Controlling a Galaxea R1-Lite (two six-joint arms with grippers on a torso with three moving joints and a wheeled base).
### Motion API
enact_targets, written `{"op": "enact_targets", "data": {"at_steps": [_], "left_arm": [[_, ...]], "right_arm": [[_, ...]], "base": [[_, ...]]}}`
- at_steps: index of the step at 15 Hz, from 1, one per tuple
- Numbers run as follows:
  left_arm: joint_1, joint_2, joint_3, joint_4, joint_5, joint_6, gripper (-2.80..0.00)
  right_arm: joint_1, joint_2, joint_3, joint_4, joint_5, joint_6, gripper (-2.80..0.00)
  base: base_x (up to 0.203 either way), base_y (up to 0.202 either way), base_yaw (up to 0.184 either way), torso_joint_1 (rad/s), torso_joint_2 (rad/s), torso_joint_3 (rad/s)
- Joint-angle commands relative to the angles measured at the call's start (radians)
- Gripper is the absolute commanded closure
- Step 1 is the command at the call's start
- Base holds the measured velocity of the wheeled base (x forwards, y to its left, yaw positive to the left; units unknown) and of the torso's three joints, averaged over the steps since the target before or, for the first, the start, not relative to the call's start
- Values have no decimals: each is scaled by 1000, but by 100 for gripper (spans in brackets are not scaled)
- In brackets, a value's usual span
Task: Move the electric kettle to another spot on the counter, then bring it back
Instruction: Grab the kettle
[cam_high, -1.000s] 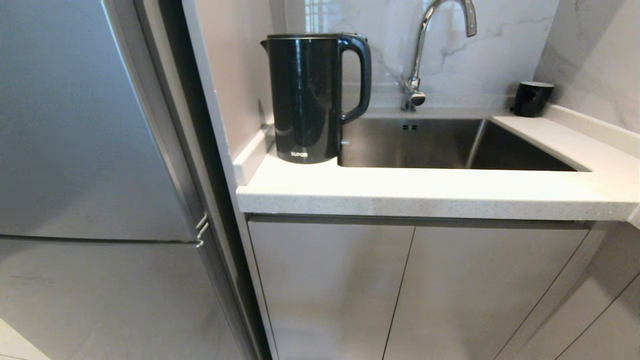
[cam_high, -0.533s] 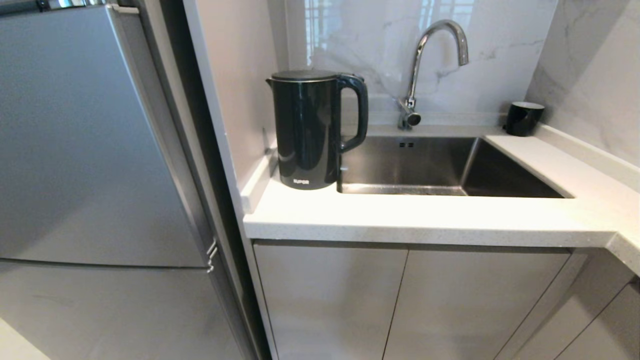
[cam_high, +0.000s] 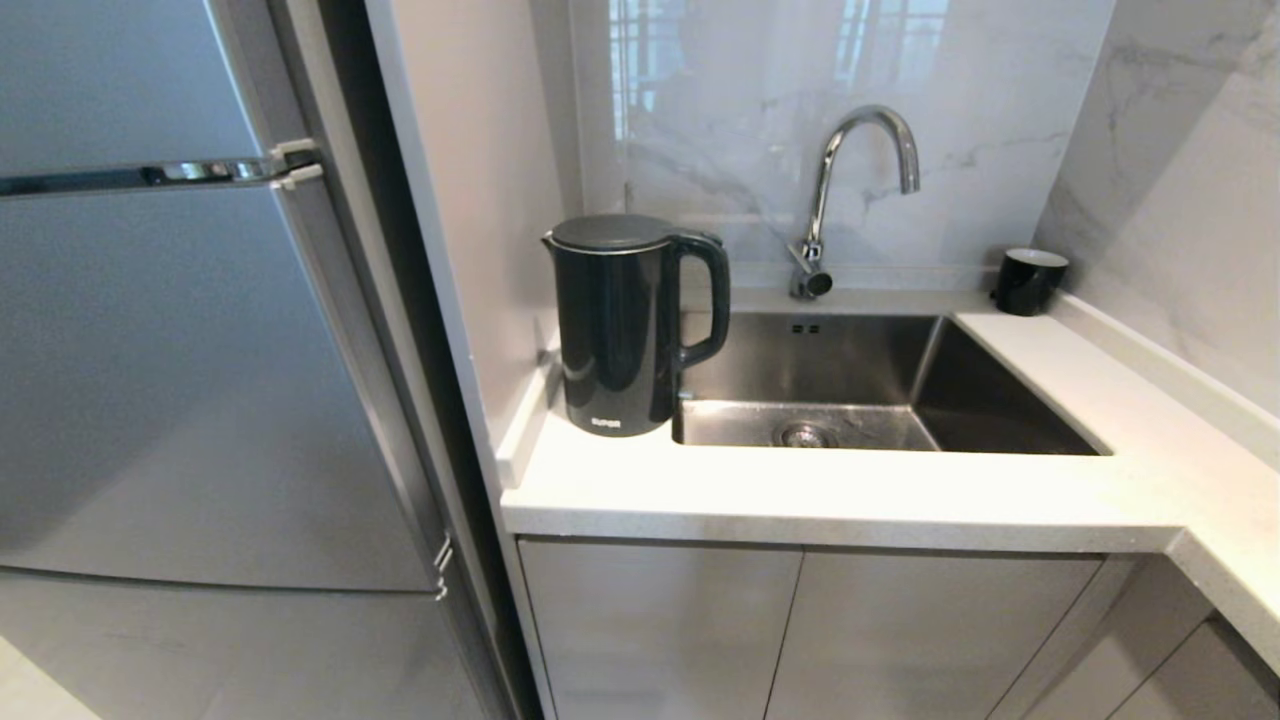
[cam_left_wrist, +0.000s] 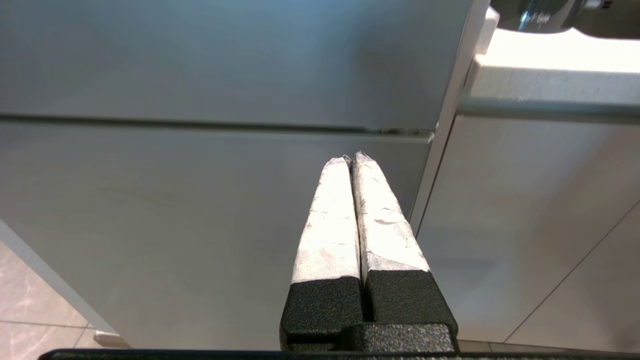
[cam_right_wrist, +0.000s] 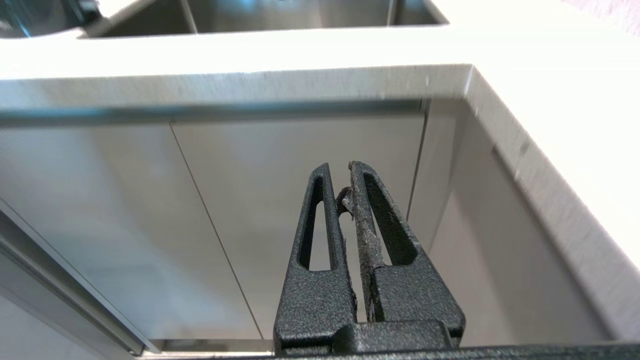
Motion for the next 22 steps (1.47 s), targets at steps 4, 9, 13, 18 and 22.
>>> {"op": "enact_targets", "data": {"at_steps": [4, 9, 13, 18, 22], "left_arm": [[0, 0, 0, 0, 0, -1, 0], [0, 0, 0, -2, 0, -1, 0], [0, 0, 0, -1, 0, -1, 0], [0, 0, 0, 0, 0, -1, 0], [0, 0, 0, -2, 0, -1, 0]], "right_arm": [[0, 0, 0, 0, 0, 0, 0], [0, 0, 0, 0, 0, 0, 0], [0, 0, 0, 0, 0, 0, 0], [0, 0, 0, 0, 0, 0, 0], [0, 0, 0, 0, 0, 0, 0]], "base": [[0, 0, 0, 176, -543, -374], [0, 0, 0, 209, -593, -385], [0, 0, 0, 176, -441, -276], [0, 0, 0, 145, -360, -218], [0, 0, 0, 147, -341, -200]]}}
